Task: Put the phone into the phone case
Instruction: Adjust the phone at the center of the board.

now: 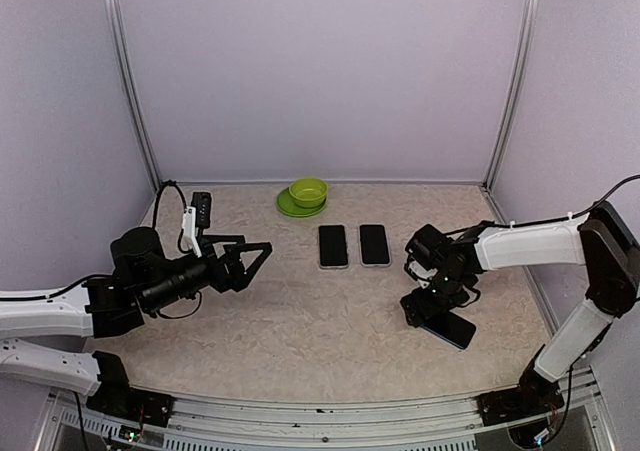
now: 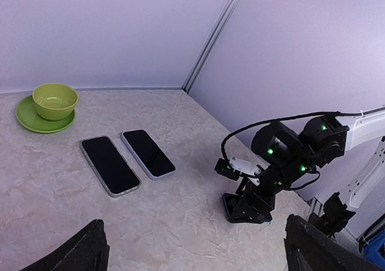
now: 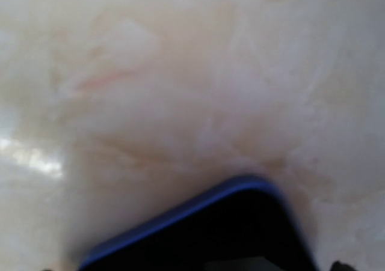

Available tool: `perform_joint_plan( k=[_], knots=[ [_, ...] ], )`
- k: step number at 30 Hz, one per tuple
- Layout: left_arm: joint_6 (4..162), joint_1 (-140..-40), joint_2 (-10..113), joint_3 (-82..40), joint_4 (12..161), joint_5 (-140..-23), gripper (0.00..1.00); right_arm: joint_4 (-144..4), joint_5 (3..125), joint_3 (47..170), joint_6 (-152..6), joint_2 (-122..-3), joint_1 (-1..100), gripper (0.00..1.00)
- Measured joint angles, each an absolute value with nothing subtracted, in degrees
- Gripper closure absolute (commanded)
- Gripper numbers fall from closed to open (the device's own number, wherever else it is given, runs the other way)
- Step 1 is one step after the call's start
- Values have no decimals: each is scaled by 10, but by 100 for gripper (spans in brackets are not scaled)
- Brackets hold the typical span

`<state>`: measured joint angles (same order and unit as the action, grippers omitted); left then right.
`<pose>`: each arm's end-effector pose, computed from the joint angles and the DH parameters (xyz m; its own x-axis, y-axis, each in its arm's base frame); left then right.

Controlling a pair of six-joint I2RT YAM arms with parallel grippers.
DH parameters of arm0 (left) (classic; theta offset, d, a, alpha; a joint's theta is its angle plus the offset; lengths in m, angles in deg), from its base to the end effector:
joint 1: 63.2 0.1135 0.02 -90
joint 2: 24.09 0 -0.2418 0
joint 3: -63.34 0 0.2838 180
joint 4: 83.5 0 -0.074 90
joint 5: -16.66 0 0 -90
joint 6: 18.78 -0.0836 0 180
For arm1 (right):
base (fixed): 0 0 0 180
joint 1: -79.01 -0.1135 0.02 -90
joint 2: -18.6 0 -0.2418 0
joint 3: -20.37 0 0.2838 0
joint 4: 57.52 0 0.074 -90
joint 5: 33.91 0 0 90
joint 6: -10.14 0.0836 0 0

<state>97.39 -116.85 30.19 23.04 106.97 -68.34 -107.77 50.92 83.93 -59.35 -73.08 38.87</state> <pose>0.1903 -0.2463 0.2316 -0.3637 -0.2471 -0.8982 0.6578 0.6146 -0.4354 0.2411 0.1935 0.0674 -0.9214 -0.3205 -0.2197 -0.3260 0.9453 -0.0120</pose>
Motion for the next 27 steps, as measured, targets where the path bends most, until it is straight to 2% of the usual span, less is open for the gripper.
perform_joint_plan(
  k=[6,12,20,27],
  knots=[
    [986,-1167,303,230,1063,-663,1,-1079,502,849,-590,-753,389,6],
    [1016,-1138,325,230,1033,-613,1,-1075,495,851,-592,-754,388,21],
    [1071,-1047,365,230,1000,-589,1,-1070,477,851,-595,-751,385,34],
    [1110,-985,407,230,996,-594,1,-1065,455,852,-594,-751,369,37]
  ],
)
